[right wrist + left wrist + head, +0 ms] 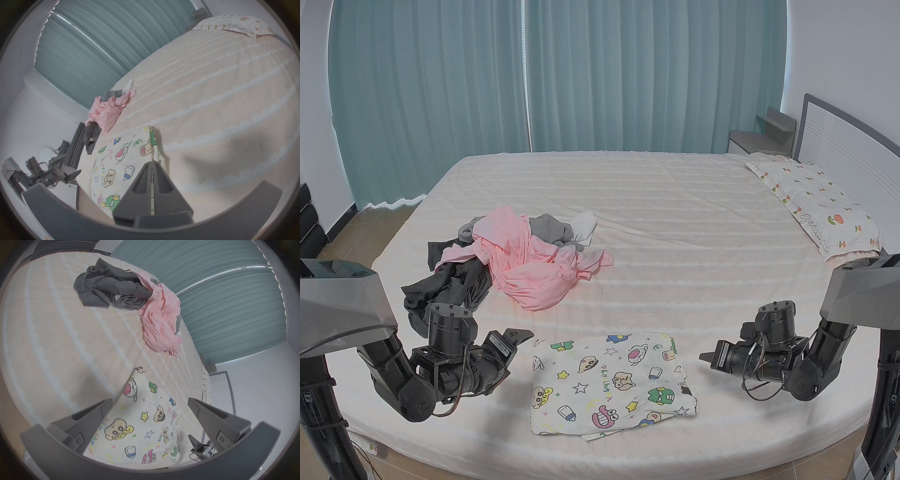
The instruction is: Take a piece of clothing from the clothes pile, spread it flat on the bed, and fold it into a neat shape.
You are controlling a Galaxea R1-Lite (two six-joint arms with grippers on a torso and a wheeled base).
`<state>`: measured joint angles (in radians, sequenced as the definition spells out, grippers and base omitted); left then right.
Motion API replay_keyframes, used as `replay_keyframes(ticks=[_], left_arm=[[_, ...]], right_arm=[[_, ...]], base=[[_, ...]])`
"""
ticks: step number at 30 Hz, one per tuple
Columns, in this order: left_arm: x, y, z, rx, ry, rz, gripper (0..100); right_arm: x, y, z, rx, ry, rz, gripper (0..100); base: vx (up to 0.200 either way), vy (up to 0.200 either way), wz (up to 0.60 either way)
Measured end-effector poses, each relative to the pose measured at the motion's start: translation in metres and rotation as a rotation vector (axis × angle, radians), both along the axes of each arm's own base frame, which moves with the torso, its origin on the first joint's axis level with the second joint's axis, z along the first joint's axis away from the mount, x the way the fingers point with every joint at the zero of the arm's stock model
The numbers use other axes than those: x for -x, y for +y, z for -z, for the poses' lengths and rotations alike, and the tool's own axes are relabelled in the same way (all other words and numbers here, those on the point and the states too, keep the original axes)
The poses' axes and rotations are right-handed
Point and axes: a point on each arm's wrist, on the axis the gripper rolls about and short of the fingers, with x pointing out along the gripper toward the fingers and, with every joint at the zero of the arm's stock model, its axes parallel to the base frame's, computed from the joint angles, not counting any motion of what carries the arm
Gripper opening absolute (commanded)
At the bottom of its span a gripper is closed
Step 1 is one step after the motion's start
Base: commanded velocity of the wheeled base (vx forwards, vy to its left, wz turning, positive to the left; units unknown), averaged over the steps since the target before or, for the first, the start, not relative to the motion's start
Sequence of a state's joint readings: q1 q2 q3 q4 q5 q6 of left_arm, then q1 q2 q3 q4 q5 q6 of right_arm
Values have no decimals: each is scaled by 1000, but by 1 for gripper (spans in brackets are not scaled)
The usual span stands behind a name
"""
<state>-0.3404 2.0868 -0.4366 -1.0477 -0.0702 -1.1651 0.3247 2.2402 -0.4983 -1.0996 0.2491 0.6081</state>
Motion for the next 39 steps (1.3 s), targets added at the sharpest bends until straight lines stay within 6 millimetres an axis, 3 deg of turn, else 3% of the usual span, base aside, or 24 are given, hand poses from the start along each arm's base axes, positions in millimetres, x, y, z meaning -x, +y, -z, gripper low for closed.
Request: replay_keyframes(ticks=[8, 9, 19, 25, 35, 36, 39], left_arm=[[0, 0, 6, -9, 16, 1, 100], [0, -1, 6, -9, 18, 3, 100], [-1, -2, 11, -19, 32, 4, 100], [-1, -2, 14, -31, 34, 12, 100], [-1, -3, 15, -35, 37, 13, 100], [-1, -3, 16, -35, 37, 13, 100], [-1, -3, 16, -35, 38, 13, 100]], right_arm=[[17, -3, 8, 66, 7, -130, 0], [20, -4, 9, 59, 17, -151, 100], [54, -10, 8, 36, 42, -389, 100], [64, -11, 7, 48, 33, -455, 100], [74, 8, 12, 66, 44, -533, 100], [74, 9, 12, 67, 44, -537, 0], [75, 11, 14, 98, 41, -530, 0]], base=[[0, 0, 0], [0, 0, 0], [0, 0, 0], [0, 0, 0], [0, 0, 0], [0, 0, 0], [0, 0, 0]])
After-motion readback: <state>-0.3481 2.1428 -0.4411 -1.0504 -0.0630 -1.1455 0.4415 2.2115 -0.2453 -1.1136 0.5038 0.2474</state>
